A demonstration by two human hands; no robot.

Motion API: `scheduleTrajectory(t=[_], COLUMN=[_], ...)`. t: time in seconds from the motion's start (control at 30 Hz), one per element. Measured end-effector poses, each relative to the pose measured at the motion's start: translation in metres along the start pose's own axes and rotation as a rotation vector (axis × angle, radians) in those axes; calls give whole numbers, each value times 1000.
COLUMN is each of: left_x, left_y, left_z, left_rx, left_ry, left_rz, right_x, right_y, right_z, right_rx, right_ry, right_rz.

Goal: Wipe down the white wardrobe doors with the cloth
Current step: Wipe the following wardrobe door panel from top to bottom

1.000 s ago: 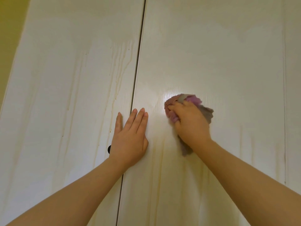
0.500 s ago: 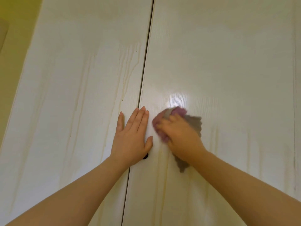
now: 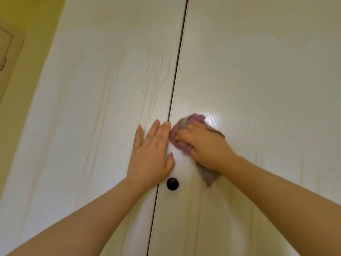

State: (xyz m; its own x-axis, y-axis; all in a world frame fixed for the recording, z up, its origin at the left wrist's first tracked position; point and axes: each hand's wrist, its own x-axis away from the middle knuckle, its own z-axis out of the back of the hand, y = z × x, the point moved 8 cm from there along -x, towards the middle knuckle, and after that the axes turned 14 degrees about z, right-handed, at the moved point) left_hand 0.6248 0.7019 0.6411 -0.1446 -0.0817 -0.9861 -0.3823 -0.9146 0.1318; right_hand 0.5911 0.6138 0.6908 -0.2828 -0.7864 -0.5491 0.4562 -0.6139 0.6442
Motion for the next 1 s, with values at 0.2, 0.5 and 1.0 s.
scheduleTrajectory(t=[0.2,0.5,1.0], left_x=[2,27,59], left_y=[-7,6,25], left_z=[-7,2,9], left_rx=[-66,-27,-2], left_ry=[-17,-2,113], left_rz=[6,-83,-96], right_x=[-10,31,72], right_y=[1,17,-21], right_z=[-5,18,-13], right_rx=[16,46,173], right_ry=[118,138,152], right_rz=[-138,-165,-83])
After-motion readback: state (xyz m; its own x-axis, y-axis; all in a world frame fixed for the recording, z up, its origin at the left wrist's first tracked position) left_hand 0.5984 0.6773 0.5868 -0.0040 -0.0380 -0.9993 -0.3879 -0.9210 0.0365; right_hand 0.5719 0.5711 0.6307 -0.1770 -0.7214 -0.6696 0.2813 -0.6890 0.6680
